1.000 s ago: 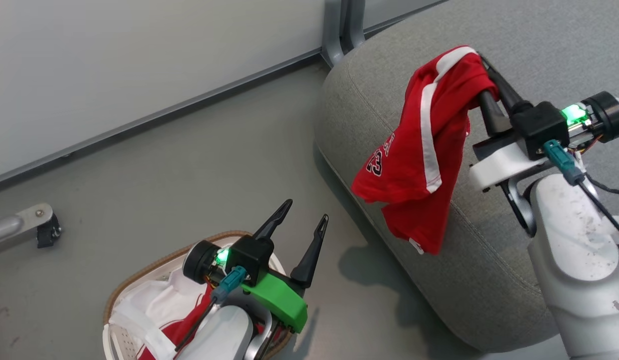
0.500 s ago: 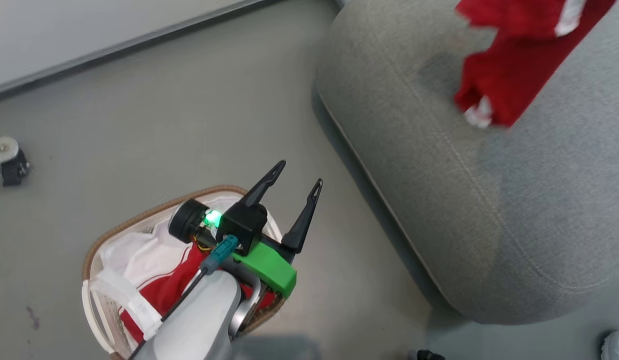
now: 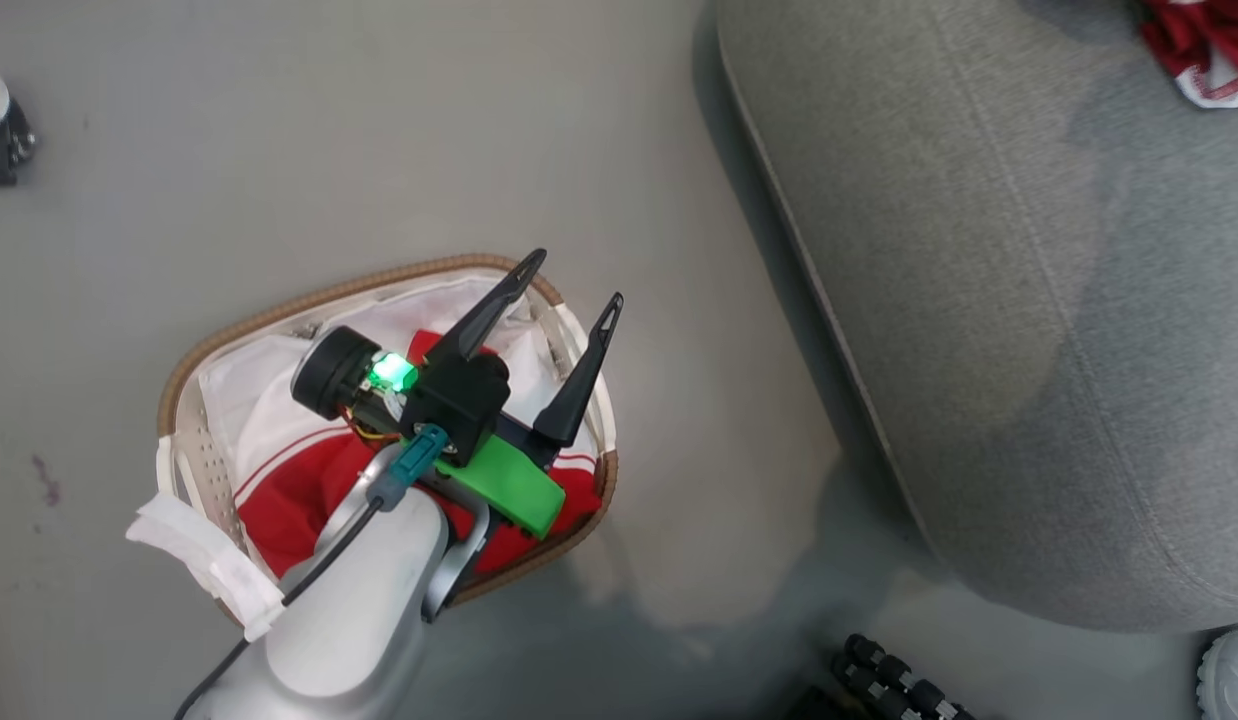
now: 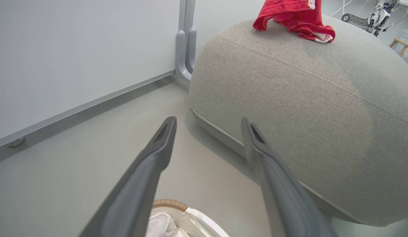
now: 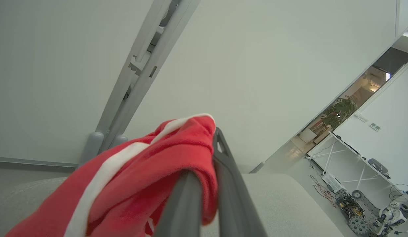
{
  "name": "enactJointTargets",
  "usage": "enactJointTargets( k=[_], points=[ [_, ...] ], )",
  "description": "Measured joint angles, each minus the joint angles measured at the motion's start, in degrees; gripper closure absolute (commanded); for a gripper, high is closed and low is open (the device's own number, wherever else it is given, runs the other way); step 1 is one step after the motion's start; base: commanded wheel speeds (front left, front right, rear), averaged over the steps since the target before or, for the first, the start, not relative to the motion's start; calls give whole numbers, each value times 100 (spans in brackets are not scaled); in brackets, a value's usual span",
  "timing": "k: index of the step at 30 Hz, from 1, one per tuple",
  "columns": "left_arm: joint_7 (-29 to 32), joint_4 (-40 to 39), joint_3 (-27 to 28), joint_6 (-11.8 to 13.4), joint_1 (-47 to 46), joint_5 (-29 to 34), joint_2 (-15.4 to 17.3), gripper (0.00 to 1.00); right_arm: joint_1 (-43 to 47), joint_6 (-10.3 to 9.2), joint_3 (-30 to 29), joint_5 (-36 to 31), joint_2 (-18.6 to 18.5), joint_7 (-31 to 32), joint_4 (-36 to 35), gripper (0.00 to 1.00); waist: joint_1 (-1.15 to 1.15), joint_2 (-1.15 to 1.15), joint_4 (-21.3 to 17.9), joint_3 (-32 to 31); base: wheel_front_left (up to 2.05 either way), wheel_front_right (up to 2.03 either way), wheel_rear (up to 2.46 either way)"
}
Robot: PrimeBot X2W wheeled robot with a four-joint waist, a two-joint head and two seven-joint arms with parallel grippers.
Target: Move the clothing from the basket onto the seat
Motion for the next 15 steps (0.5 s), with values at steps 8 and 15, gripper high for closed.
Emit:
enactJointTargets(
  k=[8, 15],
  points=[
    [0, -78, 57, 16, -86, 51, 67, 0, 680, 0, -425, -197, 450, 1, 361, 100, 0, 0, 163, 532, 0, 0, 0],
    [0, -59, 32, 16, -82, 49, 1, 0, 1147, 0, -564, -230, 606, 0, 444, 50, 0, 0, 177, 510, 0, 0, 0]
  ],
)
